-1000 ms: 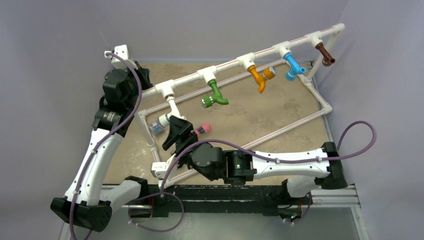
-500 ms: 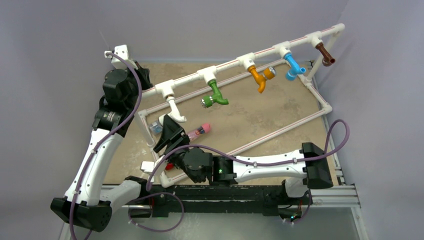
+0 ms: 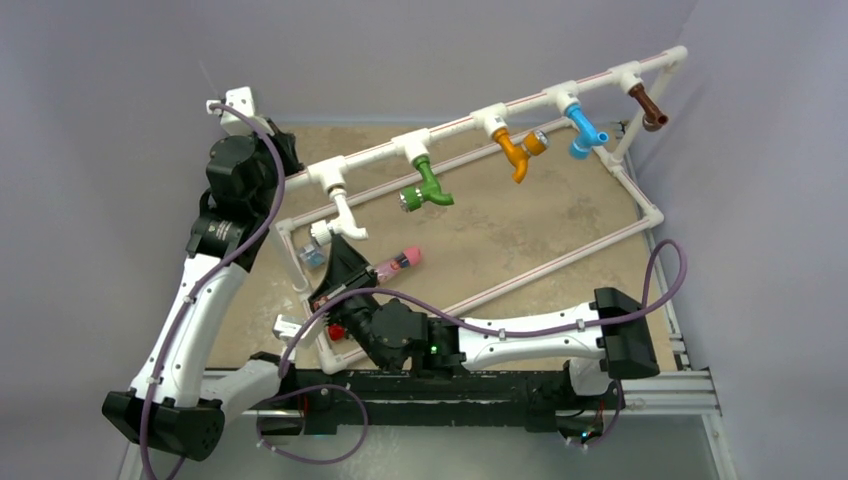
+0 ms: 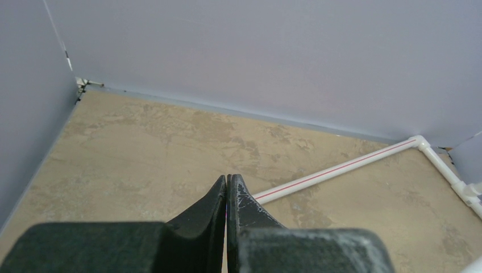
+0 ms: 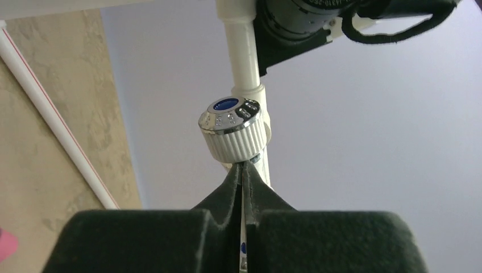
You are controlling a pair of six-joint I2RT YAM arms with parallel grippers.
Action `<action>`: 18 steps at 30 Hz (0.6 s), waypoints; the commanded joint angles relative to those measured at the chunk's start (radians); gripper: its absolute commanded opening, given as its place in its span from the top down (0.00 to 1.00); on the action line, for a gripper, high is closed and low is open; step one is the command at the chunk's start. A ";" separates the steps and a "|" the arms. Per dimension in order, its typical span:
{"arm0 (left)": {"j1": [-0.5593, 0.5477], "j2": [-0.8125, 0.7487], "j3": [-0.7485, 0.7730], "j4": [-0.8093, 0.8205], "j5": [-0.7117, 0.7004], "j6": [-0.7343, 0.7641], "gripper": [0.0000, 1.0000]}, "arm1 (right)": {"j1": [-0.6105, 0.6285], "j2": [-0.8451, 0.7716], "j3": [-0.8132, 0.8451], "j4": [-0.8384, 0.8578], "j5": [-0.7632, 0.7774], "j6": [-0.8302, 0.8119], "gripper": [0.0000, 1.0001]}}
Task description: Install the water faucets
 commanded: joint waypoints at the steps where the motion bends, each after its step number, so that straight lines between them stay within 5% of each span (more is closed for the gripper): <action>1: -0.036 0.015 -0.067 -0.292 0.101 0.062 1.00 | -0.055 0.036 0.080 0.125 0.013 0.227 1.00; 6: -0.037 0.015 -0.064 -0.293 0.097 0.063 1.00 | -0.055 0.030 0.118 0.095 -0.010 0.472 1.00; 12: -0.042 0.022 -0.059 -0.295 0.092 0.065 1.00 | -0.055 -0.007 0.067 0.128 -0.018 0.490 0.99; 18: -0.042 0.026 -0.059 -0.292 0.091 0.065 1.00 | -0.055 -0.100 0.065 -0.040 -0.116 0.682 0.67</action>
